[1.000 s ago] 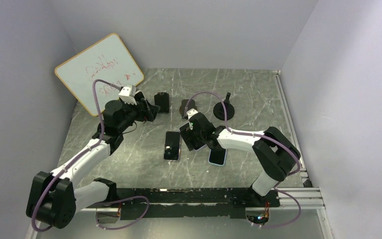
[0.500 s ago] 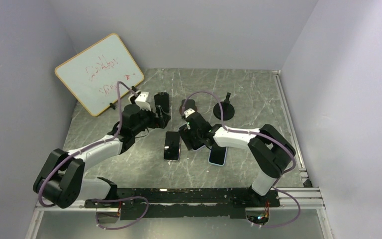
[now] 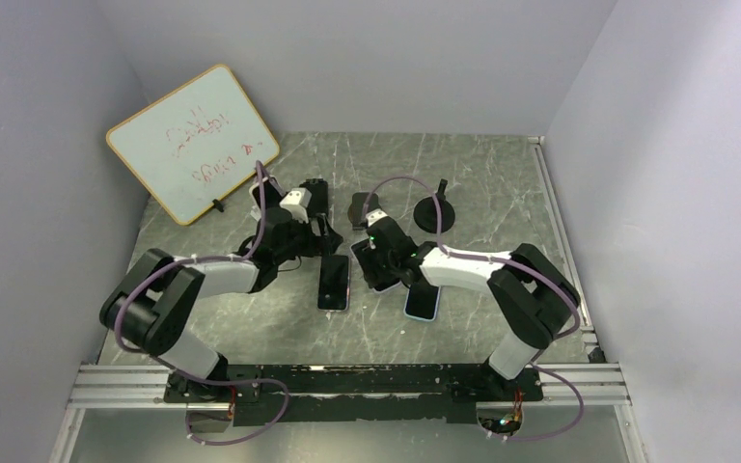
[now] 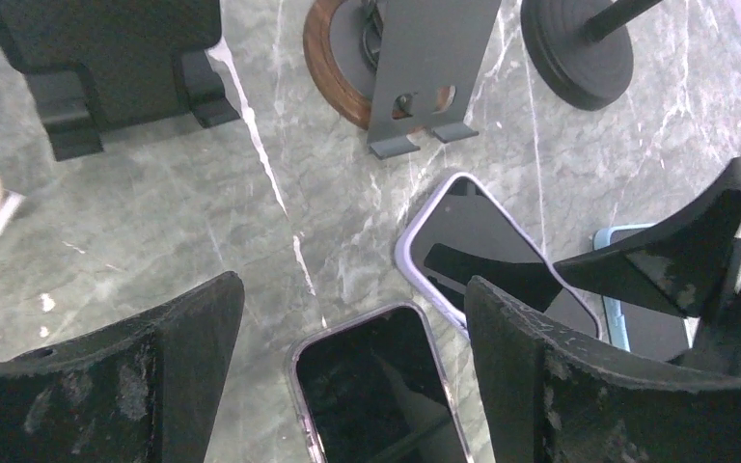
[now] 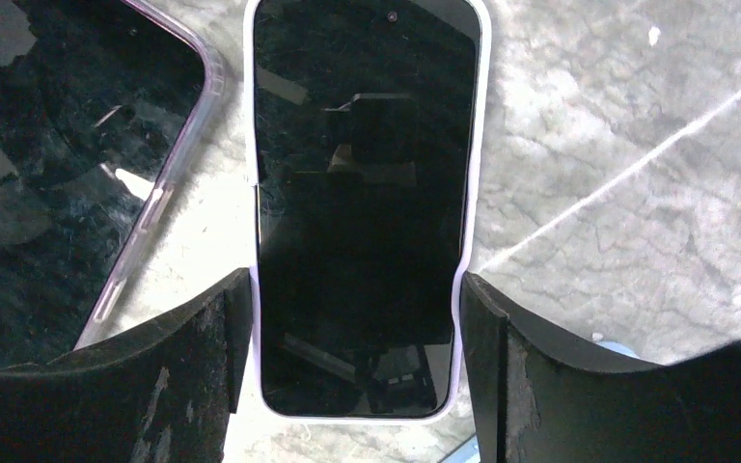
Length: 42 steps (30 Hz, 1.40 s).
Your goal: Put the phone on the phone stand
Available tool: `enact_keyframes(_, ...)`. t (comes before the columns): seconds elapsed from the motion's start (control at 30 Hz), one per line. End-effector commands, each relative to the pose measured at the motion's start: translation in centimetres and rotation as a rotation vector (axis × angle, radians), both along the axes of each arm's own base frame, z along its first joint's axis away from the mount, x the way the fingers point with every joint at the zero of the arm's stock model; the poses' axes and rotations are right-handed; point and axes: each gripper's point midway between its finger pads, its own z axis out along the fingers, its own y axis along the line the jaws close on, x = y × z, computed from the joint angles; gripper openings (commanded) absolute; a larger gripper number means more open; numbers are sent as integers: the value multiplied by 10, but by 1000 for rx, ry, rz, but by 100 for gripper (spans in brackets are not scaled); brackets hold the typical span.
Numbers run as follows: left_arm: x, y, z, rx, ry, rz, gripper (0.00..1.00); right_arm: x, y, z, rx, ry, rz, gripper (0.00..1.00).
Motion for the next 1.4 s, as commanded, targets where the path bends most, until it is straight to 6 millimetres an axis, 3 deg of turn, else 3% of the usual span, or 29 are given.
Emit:
enact_keyframes(0.0,11,-26,19,-121,-37,-48,88,6,7,26,163,-31,-46,62)
enact_keyframes(0.23,7,-47,16,-193,-17,-134,87,10,18,65,304,-135,-26,62)
enact_keyframes(0.6,0,-73,24,-232,-11,-222,86,16,30,78,328,-189,33,62)
enact_keyframes(0.77,0,-77,34,-265,-37,-241,78,13,37,87,368,-204,66,62)
enact_keyframes(0.87,-1,-81,38,-285,-38,-261,67,12,38,92,389,-220,79,63)
enact_keyframes(0.9,-1,-82,39,-291,-38,-267,59,12,38,94,391,-226,80,63)
enact_keyframes(0.97,-3,-85,41,-309,-38,-287,42,11,37,93,390,-230,83,63)
enact_keyframes(1.03,-5,-87,45,-332,-45,-302,15,10,36,93,388,-232,85,64)
enact_keyframes(1.07,-5,-88,47,-342,-51,-312,7,10,35,93,387,-233,86,64)
enact_keyframes(1.27,-2,-81,74,-436,-98,-391,5,8,32,92,388,-250,95,68)
enact_keyframes(1.37,7,-76,92,-430,-146,-405,5,11,31,97,386,-278,94,89)
